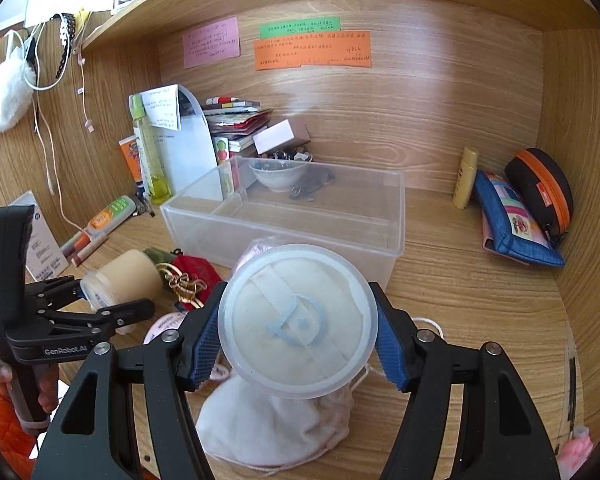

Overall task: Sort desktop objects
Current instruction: 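Carry both items over the clear box and release them inside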

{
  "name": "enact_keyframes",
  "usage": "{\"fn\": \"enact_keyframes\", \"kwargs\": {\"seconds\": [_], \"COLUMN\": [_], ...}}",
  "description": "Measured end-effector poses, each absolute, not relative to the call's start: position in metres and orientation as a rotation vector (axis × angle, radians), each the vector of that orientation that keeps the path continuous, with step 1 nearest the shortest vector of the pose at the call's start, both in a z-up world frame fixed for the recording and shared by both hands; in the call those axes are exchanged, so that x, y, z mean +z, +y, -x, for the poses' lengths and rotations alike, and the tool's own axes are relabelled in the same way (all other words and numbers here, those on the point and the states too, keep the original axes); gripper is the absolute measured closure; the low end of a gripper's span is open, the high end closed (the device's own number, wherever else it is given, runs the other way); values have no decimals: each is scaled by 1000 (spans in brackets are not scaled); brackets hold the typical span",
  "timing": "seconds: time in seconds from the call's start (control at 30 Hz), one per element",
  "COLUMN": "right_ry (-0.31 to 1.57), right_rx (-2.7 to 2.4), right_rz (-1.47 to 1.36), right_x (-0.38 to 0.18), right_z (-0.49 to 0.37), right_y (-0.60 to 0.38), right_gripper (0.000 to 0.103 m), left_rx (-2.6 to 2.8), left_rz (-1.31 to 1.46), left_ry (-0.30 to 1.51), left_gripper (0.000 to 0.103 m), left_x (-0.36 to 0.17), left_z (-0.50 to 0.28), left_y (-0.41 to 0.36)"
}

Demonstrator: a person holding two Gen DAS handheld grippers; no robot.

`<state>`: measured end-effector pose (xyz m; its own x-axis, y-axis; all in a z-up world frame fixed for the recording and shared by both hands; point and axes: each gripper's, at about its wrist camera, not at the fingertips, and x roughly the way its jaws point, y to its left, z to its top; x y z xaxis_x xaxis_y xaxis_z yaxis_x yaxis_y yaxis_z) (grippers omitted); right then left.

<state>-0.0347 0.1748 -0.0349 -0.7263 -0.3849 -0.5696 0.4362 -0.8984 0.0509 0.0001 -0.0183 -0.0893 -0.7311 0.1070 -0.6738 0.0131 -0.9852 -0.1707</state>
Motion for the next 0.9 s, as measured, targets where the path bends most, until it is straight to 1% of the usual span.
{"fn": "enact_keyframes", "kwargs": {"seconds": [0.13,0.47,0.9], "right_ry": [129,140,159], "right_rx": [-2568,-2584,-2611], "right_rz": [-792,-736,-720], "right_x": [-28,-10,5], "right_z": [39,59,100], "right_y": [173,170,174], "right_gripper": [41,41,41], "left_rx": [2891,2954,2956], "left_rz": [1077,948,861], "left_ry": [-258,-195,-165], "left_gripper": [34,34,34], "left_x": [-74,-38,-5], "left_z": [0,15,57], "left_y": [-23,-22,-26]}}
